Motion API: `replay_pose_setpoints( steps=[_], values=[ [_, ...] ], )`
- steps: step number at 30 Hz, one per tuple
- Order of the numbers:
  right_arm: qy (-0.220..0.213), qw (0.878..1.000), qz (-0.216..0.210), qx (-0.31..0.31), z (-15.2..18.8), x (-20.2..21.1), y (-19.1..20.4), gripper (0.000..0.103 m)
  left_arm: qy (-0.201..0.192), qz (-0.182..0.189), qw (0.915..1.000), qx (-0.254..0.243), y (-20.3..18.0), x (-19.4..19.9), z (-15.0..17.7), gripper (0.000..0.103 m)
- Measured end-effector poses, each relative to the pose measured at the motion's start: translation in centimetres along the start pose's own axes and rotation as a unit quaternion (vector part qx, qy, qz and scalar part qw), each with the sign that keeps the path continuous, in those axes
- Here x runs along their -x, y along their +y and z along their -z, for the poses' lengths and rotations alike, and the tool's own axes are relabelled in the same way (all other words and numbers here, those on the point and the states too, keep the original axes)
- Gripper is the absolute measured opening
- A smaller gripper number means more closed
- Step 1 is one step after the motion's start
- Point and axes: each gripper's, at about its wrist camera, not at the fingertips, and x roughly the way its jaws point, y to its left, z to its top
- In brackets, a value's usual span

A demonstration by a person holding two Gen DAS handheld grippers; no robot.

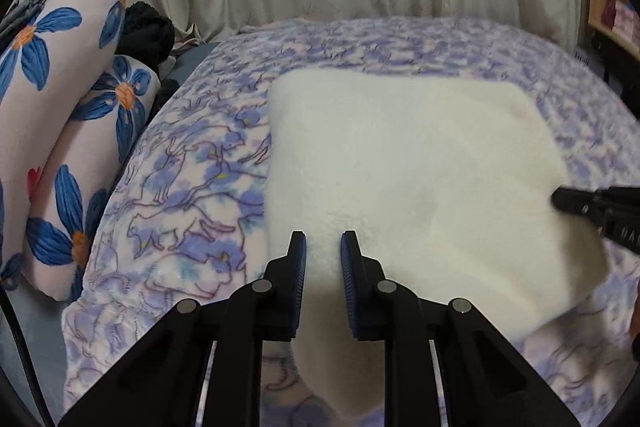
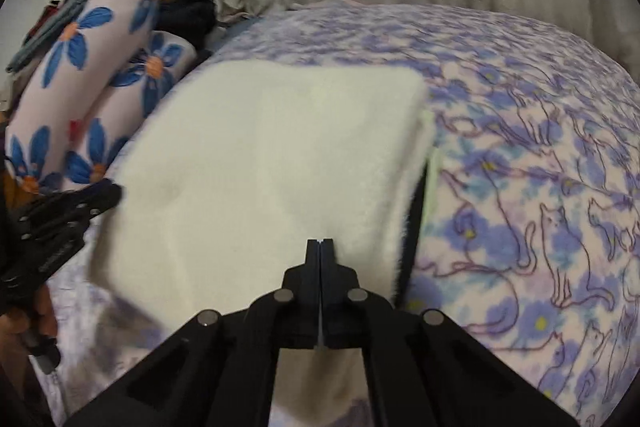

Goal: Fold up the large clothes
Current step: 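Place the folded cardigan onto the green garment with both grippers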

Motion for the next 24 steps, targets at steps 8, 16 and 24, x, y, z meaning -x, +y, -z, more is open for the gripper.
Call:
replay_pose_setpoints(
  steps=[8, 16, 24],
  values=[
    [0.002, 1.000, 0.001, -0.008, 0.1, -0.3, 0.4, 0.000, 0.018, -0.003, 0.9995, 0.027, 0.8, -1.0, 0.2, 0.018],
    [0.024, 0.999, -0.019, -0.026, 0.9, 4.0, 0.1, 0.003, 0.043, 0.010, 0.9943, 0.097, 1.3, 1.7, 0.6, 0.043],
    [0.028, 0.999, -0.017, -0.026, 3.6, 12.5, -0.1, 0.006, 0.032, 0.023, 0.9944, 0.098, -1.2, 9.9, 2.1, 0.080]
  ],
)
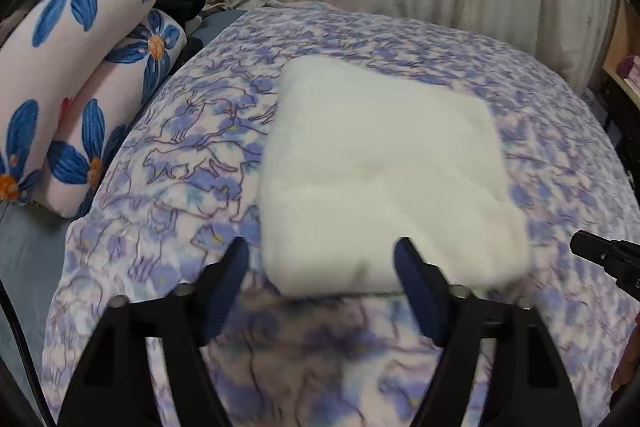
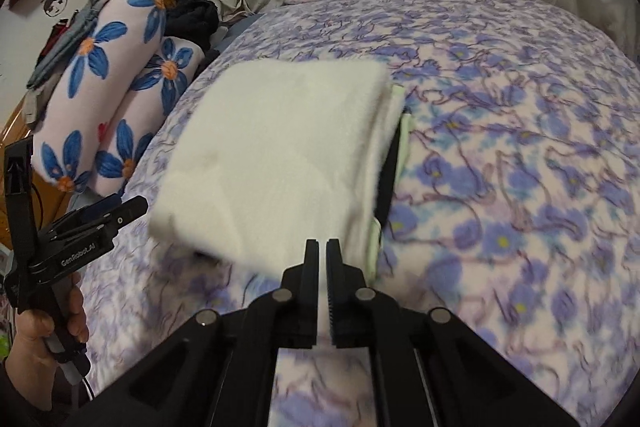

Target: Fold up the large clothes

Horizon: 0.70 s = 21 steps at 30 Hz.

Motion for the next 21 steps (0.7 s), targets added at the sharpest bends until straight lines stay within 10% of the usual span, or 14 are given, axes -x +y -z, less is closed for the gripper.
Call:
replay_pose_setpoints(
  steps=[7, 21],
  values=[
    [-0.026, 1.000, 0.015, -0.001, 3.4, 8.1, -0.2, 0.039, -0.018, 0.024, 0.9995, -0.011, -3.6, 7.8, 2.6, 0.092],
    [-0.024, 0.998, 0.039, -0.040, 14.9, 14.4, -4.0, 0.067, 0.011, 0.074, 0.9971, 0.015, -10.9, 15.1, 13.1, 0.102]
  ],
)
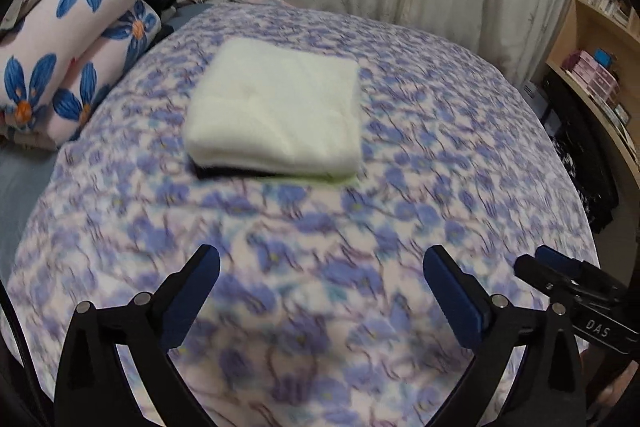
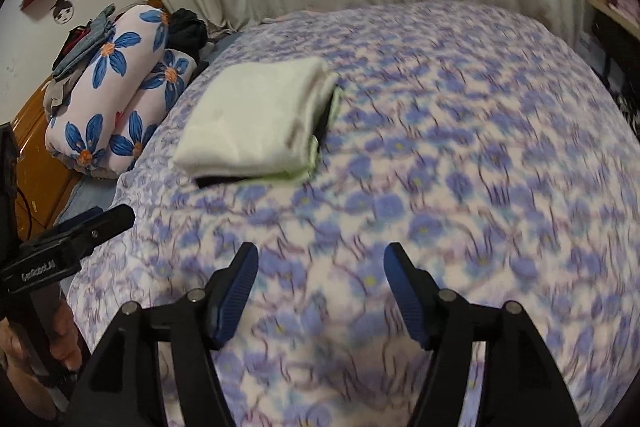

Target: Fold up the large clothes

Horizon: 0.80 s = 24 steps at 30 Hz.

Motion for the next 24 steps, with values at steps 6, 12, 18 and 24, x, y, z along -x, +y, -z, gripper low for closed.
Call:
replay_pose_setpoints(
  steps=[6, 12, 18, 24],
  values=[
    [0.013, 0.999, 0.025, -0.026, 4.8, 0.7, -2.5, 0.069, 0.019, -0.004, 0.9996, -0.020, -3.9, 0.1, 5.6, 0.102],
    [0.015, 0.998, 0.048, -0.038, 8.5, 2.4, -3.6, 0.070, 0.012, -0.010, 0.9992, -0.036, -6.9, 1.7, 9.7, 0.102],
    [0.001, 0.997, 0.059, -0.057, 11.4, 5.4, -4.0, 0.081, 0.008, -0.023, 0.9991, -0.035, -8.1, 3.6, 12.6, 0.102],
    [-0.006, 0.996, 0.061, -0.057, 13.8, 7.7, -3.8, 0.081, -0.002, -0.040, 0.9982, -0.045, -8.8, 5.8, 14.7, 0.102]
  ],
)
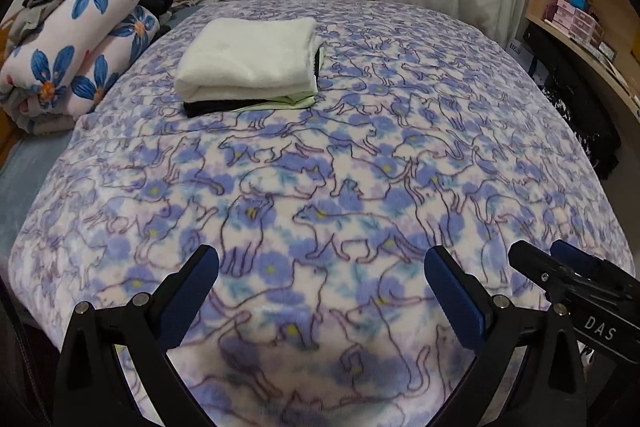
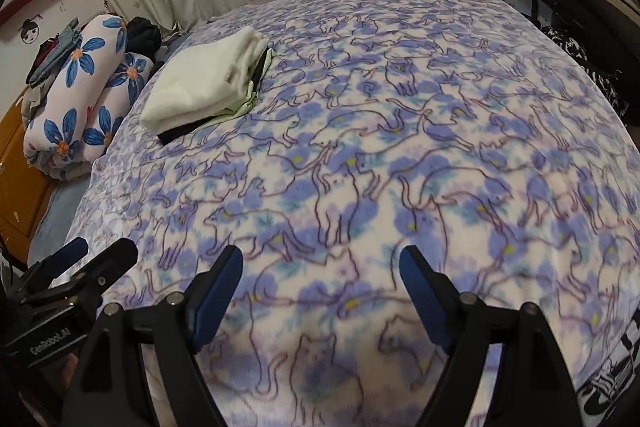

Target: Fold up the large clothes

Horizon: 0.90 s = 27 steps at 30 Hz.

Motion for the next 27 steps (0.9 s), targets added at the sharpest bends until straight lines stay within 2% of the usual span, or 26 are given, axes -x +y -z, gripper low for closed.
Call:
replay_pose_setpoints(
  steps=[5, 7, 13, 27],
  values=[
    [-0.006, 1.000, -0.002, 0.006, 1.0, 1.2, 0.7, 0.081, -0.003, 0.012, 0.9999, -0.005, -0.8, 1.4, 0.9, 0.102],
    [-0.015, 1.000, 0.012, 0.009, 1.1, 1.6, 0.8, 0.081, -0.008, 0.010, 0.9999, -0.007, -1.1, 1.8, 1.1, 0.102],
    [-0.027, 0.999, 0.018, 0.004, 1.2, 2.4, 0.8, 0.081, -0.018, 0.006, 0.9998, -0.007, -1.4, 2.9, 1.2, 0.102],
    [-0.038, 0.999, 0.008, 0.003, 1.2, 3.3, 0.9, 0.081, -0.020, 0.005, 0.9998, 0.001, -1.1, 3.6, 1.3, 0.102]
  ],
)
